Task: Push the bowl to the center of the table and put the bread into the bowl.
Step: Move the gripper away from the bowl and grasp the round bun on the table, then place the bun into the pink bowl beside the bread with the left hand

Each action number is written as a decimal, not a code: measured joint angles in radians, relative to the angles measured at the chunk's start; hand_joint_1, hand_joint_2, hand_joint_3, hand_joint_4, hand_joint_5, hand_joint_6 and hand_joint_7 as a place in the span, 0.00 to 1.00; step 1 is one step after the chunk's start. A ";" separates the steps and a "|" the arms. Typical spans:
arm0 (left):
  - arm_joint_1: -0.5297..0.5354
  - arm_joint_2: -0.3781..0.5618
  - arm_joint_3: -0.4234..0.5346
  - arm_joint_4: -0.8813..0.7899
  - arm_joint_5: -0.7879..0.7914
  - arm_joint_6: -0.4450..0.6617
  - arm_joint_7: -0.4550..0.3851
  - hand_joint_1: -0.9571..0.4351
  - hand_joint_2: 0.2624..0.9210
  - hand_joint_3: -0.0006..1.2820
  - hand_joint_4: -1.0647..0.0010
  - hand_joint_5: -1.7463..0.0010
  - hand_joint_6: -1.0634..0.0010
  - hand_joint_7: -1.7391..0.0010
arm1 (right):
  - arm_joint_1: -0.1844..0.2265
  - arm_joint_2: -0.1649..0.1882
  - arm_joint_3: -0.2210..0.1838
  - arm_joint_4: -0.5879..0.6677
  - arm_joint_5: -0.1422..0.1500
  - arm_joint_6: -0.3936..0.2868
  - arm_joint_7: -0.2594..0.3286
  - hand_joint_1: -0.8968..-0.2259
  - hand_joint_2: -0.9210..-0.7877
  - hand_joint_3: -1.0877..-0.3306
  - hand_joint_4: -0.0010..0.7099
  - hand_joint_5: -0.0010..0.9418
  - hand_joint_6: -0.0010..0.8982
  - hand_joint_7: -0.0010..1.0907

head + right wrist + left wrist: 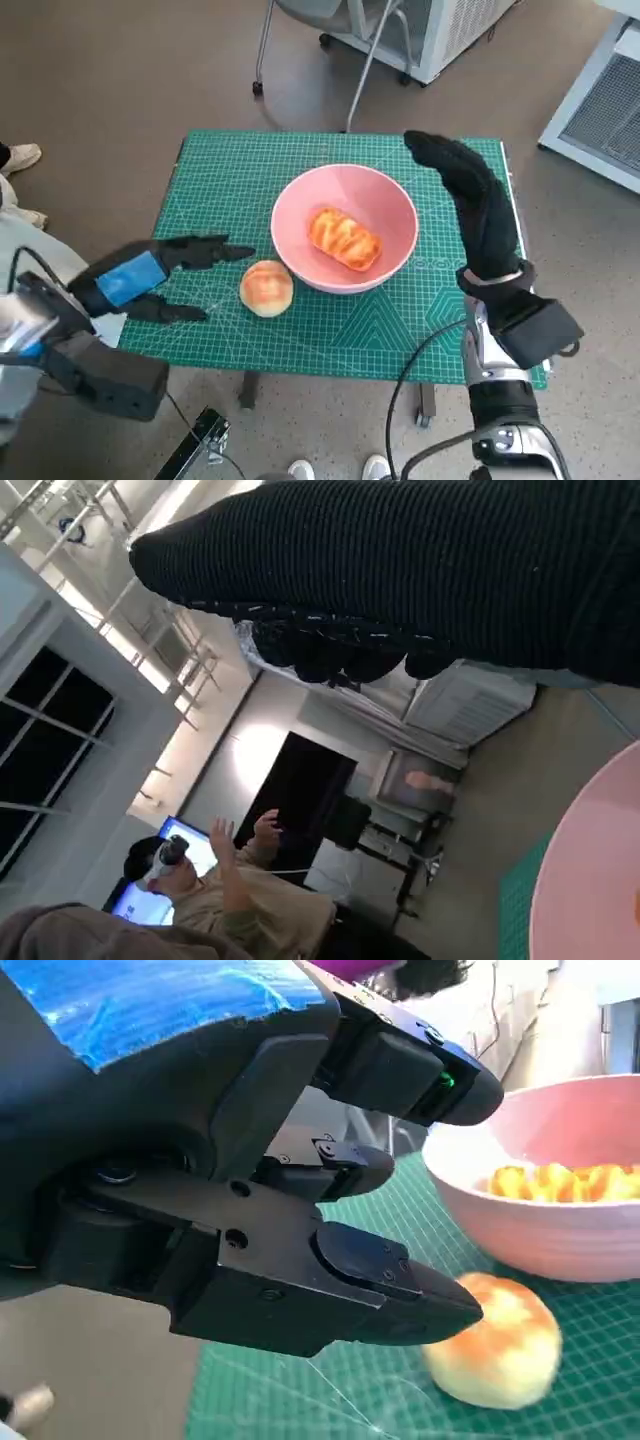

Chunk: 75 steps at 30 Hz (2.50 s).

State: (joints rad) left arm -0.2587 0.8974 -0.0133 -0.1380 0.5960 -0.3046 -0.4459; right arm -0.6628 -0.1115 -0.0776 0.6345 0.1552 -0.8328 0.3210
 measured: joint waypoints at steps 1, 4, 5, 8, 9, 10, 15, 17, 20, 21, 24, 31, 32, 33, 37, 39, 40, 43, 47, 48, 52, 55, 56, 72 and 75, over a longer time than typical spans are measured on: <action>0.002 -0.006 -0.008 0.002 0.008 0.002 0.004 0.61 0.84 0.00 0.58 0.99 0.45 0.97 | -0.001 -0.001 -0.001 0.001 0.000 0.000 0.002 0.60 0.00 0.65 0.66 0.01 0.17 0.80; 0.002 -0.022 -0.033 0.013 0.034 0.004 0.014 0.61 0.84 0.00 0.58 0.99 0.45 0.98 | -0.005 -0.002 -0.002 0.007 0.000 0.003 0.007 0.60 0.00 0.65 0.66 0.01 0.17 0.80; 0.002 -0.027 -0.042 0.019 0.043 0.003 0.016 0.61 0.84 0.00 0.58 0.99 0.45 0.98 | -0.007 -0.003 -0.002 0.008 0.000 0.005 0.008 0.60 0.00 0.65 0.66 0.01 0.17 0.80; -0.005 -0.041 -0.072 0.045 0.072 -0.003 0.029 0.61 0.85 0.00 0.58 0.99 0.45 0.98 | -0.009 -0.004 -0.004 0.008 0.001 0.008 0.012 0.60 0.00 0.65 0.66 0.01 0.17 0.80; -0.009 -0.044 -0.084 0.055 0.081 -0.006 0.032 0.61 0.85 0.00 0.58 0.99 0.45 0.98 | -0.009 -0.005 -0.004 0.008 0.001 0.008 0.013 0.60 0.00 0.65 0.66 0.01 0.17 0.80; -0.013 -0.047 -0.095 0.065 0.092 -0.010 0.035 0.61 0.85 0.00 0.58 0.99 0.45 0.98 | -0.009 -0.005 -0.004 0.008 0.001 0.009 0.015 0.60 0.00 0.65 0.66 0.01 0.17 0.80; -0.043 -0.068 -0.138 0.108 0.132 -0.023 0.050 0.60 0.85 0.00 0.59 1.00 0.45 0.99 | -0.009 -0.006 -0.006 0.005 0.006 0.010 0.023 0.60 0.00 0.65 0.66 0.01 0.17 0.80; -0.057 -0.079 -0.151 0.123 0.143 -0.024 0.056 0.60 0.86 0.00 0.59 1.00 0.45 0.99 | -0.009 -0.007 -0.006 0.003 0.006 0.010 0.025 0.60 0.00 0.65 0.66 0.01 0.17 0.81; -0.077 -0.091 -0.171 0.142 0.156 -0.024 0.066 0.60 0.86 0.00 0.59 1.00 0.46 0.99 | -0.008 -0.007 -0.007 0.001 0.006 0.011 0.026 0.60 0.00 0.65 0.66 0.01 0.17 0.81; -0.083 -0.095 -0.175 0.148 0.159 -0.025 0.069 0.60 0.86 0.00 0.59 1.00 0.46 0.99 | -0.008 -0.007 -0.007 0.001 0.006 0.011 0.026 0.60 0.00 0.65 0.66 0.01 0.17 0.81; -0.102 -0.108 -0.189 0.168 0.175 -0.024 0.081 0.59 0.86 0.00 0.59 1.00 0.46 0.99 | -0.007 -0.008 -0.009 0.000 0.007 0.011 0.028 0.61 0.00 0.65 0.66 0.01 0.17 0.81; -0.138 -0.128 -0.221 0.222 0.192 -0.023 0.098 0.59 0.87 0.00 0.59 1.00 0.47 1.00 | -0.001 -0.010 -0.017 -0.007 0.011 0.012 0.037 0.64 0.00 0.65 0.67 0.01 0.17 0.81; -0.142 -0.130 -0.226 0.233 0.194 -0.023 0.101 0.59 0.87 0.00 0.59 1.00 0.47 1.00 | -0.001 -0.010 -0.018 -0.008 0.013 0.013 0.038 0.64 0.00 0.65 0.66 0.01 0.16 0.81; -0.148 -0.132 -0.231 0.244 0.198 -0.023 0.103 0.59 0.87 0.00 0.59 1.00 0.47 1.00 | 0.001 -0.010 -0.019 -0.011 0.017 0.015 0.039 0.64 0.00 0.65 0.66 0.01 0.16 0.81; -0.168 -0.144 -0.251 0.277 0.218 -0.019 0.112 0.59 0.87 0.00 0.60 1.00 0.47 1.00 | 0.005 -0.012 -0.023 -0.019 0.023 0.020 0.040 0.64 0.00 0.65 0.66 0.01 0.16 0.81; -0.178 -0.153 -0.261 0.297 0.228 -0.016 0.119 0.58 0.87 0.00 0.60 1.00 0.47 1.00 | 0.006 -0.012 -0.023 -0.021 0.024 0.023 0.040 0.64 0.00 0.65 0.66 0.01 0.16 0.81; -0.184 -0.158 -0.267 0.310 0.233 -0.015 0.123 0.58 0.87 0.00 0.59 1.00 0.47 1.00 | 0.006 -0.012 -0.023 -0.022 0.025 0.025 0.040 0.64 0.00 0.65 0.66 0.01 0.16 0.81; -0.205 -0.171 -0.287 0.345 0.247 -0.012 0.134 0.59 0.87 0.00 0.57 0.99 0.46 0.99 | 0.007 -0.012 -0.023 -0.027 0.026 0.029 0.040 0.64 0.00 0.65 0.66 0.01 0.16 0.81; -0.230 -0.190 -0.306 0.396 0.258 -0.014 0.160 0.63 0.91 0.01 0.47 0.97 0.37 0.98 | 0.011 -0.012 -0.023 -0.035 0.026 0.035 0.040 0.65 0.00 0.65 0.66 0.01 0.16 0.81; -0.236 -0.194 -0.311 0.409 0.261 -0.016 0.170 0.65 0.93 0.01 0.42 0.97 0.33 0.97 | 0.012 -0.012 -0.023 -0.038 0.026 0.036 0.040 0.65 0.00 0.65 0.66 0.01 0.16 0.81; -0.265 -0.205 -0.333 0.475 0.269 -0.035 0.224 0.60 0.98 0.09 0.40 0.71 0.38 0.49 | 0.015 -0.011 -0.023 -0.046 0.026 0.040 0.040 0.66 0.00 0.65 0.66 0.01 0.16 0.81; -0.287 -0.207 -0.351 0.524 0.279 -0.055 0.262 0.66 0.99 0.10 0.50 0.40 0.37 0.37 | 0.016 -0.011 -0.023 -0.047 0.026 0.045 0.040 0.66 0.00 0.65 0.66 0.01 0.16 0.81; -0.296 -0.207 -0.357 0.539 0.284 -0.060 0.274 0.67 1.00 0.10 0.52 0.34 0.36 0.37 | 0.017 -0.011 -0.024 -0.047 0.026 0.045 0.040 0.66 0.00 0.65 0.66 0.01 0.16 0.81; -0.371 -0.198 -0.425 0.640 0.330 -0.074 0.316 0.69 1.00 0.05 0.44 0.27 0.31 0.40 | 0.017 -0.009 -0.024 -0.037 0.025 0.045 0.040 0.66 0.00 0.66 0.66 0.01 0.16 0.81; -0.371 -0.193 -0.425 0.639 0.329 -0.064 0.306 0.69 1.00 0.04 0.43 0.28 0.31 0.40 | 0.016 -0.009 -0.024 -0.034 0.024 0.043 0.040 0.66 0.00 0.66 0.66 0.01 0.16 0.81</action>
State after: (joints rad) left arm -0.6293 0.7039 -0.4380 0.5009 0.9251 -0.3686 -0.1396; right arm -0.6463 -0.1209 -0.1016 0.6003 0.1794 -0.7893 0.3609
